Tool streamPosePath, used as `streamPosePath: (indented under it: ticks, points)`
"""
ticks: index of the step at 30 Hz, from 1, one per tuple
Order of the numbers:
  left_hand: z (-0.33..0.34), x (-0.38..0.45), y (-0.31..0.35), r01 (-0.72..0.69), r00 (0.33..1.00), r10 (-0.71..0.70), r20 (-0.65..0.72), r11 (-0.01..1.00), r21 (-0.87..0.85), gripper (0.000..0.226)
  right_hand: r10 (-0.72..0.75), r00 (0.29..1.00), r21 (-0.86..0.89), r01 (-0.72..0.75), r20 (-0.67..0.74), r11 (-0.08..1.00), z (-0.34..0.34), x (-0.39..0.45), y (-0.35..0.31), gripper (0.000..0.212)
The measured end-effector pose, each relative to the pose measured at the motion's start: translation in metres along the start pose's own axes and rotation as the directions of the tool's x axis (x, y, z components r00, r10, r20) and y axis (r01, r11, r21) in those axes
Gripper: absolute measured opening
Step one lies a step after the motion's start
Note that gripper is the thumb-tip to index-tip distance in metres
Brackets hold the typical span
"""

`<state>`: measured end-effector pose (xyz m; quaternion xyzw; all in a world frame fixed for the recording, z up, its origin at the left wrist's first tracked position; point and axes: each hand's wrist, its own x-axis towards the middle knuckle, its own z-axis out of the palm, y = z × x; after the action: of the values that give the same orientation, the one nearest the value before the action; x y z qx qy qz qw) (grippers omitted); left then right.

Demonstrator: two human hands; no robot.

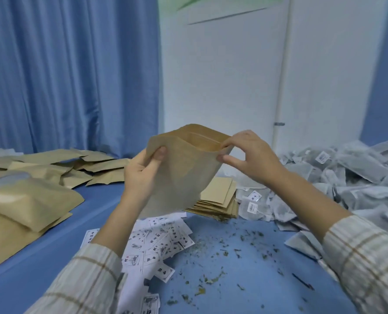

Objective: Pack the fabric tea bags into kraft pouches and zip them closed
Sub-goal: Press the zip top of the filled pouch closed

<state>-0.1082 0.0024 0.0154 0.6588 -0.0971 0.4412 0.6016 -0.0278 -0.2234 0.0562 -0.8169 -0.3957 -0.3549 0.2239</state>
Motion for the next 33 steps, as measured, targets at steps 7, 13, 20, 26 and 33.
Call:
streamPosePath:
  ticks: [7, 13, 20, 26, 33]
  points:
    - [0.027, 0.016, 0.024, 0.234, 0.969, -0.212, 0.123, 0.949, -0.210, 0.013, 0.238, 0.947, 0.406, -0.135, -0.217, 0.904, -0.034, 0.012, 0.003, 0.046]
    - [0.049, 0.015, 0.017, 0.440, 0.898, -0.389, 0.207, 0.808, -0.392, 0.044, 0.448, 0.889, 0.766, -0.354, 0.097, 0.537, -0.050, -0.002, 0.030, 0.030]
    - [0.069, 0.006, 0.000, 0.457, 0.889, -0.450, 0.088, 0.854, -0.247, 0.023, 0.589, 0.808, 0.807, -0.346, -0.003, 0.479, -0.045, -0.021, 0.047, 0.007]
    - [0.083, 0.006, -0.006, 0.390, 0.905, -0.408, -0.122, 0.909, -0.147, 0.016, 0.794, 0.604, 0.899, -0.380, 0.063, 0.218, -0.039, -0.042, 0.061, 0.010]
    - [0.100, -0.014, -0.021, 0.271, 0.962, -0.264, -0.073, 0.955, 0.117, 0.039, 0.673, 0.723, 0.250, -0.630, -0.159, 0.735, -0.031, -0.049, 0.069, 0.024]
